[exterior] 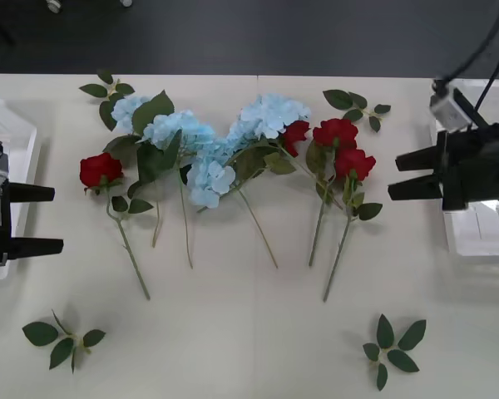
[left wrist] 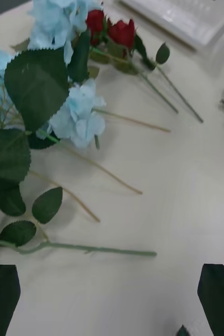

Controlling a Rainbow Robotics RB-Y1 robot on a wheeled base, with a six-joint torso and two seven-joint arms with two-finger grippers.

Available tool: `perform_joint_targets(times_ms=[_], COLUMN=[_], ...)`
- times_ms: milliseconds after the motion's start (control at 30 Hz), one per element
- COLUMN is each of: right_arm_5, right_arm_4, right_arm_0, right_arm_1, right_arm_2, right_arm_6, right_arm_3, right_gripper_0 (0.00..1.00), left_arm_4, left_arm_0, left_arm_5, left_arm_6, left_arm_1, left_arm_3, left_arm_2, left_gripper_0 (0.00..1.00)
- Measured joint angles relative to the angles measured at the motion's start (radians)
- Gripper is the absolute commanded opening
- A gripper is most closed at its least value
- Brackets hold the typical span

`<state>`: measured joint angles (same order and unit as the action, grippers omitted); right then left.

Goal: Put the red flowers into the right box and the blue flowers into the left box

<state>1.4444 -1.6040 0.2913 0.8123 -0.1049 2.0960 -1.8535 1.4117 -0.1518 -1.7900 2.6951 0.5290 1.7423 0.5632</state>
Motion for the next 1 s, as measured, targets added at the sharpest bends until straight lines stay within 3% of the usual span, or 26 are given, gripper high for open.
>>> perform_joint_targets(times_ms=[133,300,500,700,867,1000], right_arm_5=[0.0,-0.013,-0.082,-0.165,-0.252,-0.296], right_arm_4=[0.098,0.238,0.471,0.604,0.693,0.765], right_arm_0=[0.016,0.05,0.078,0.132,0.144,0.152], right_arm_1=[0.029,0.051,0.052,0.064,0.075,0.075], right_arm_2=[0.069,0.238,0.443,0.619,0.67,0.717], right_arm_6=[-0.524,-0.725,-1.334,-1.41,-1.717,-1.727], right_arm_3=[-0.086,-0.131,-0.161,-0.16,-0.138,-0.083], right_gripper_0=[0.62,0.63,0.63,0.62,0.62,0.62], left_arm_4=[-0.103,-0.217,-0.34,-0.446,-0.519,-0.576], left_arm_0=[0.0,0.0,0.0,0.0,0.0,0.0], left_arm_5=[0.0,0.0,0.013,0.03,0.085,0.127], left_arm_6=[0.0,-0.043,-0.407,-0.507,-0.805,-0.936], left_arm_1=[0.0,0.0,0.0,-0.001,-0.002,-0.02], left_arm_3=[0.082,0.166,0.207,0.237,0.237,0.237], left_arm_2=[-0.005,-0.006,-0.038,-0.08,-0.12,-0.149], left_gripper_0=[1.0,1.0,1.0,1.0,1.0,1.0])
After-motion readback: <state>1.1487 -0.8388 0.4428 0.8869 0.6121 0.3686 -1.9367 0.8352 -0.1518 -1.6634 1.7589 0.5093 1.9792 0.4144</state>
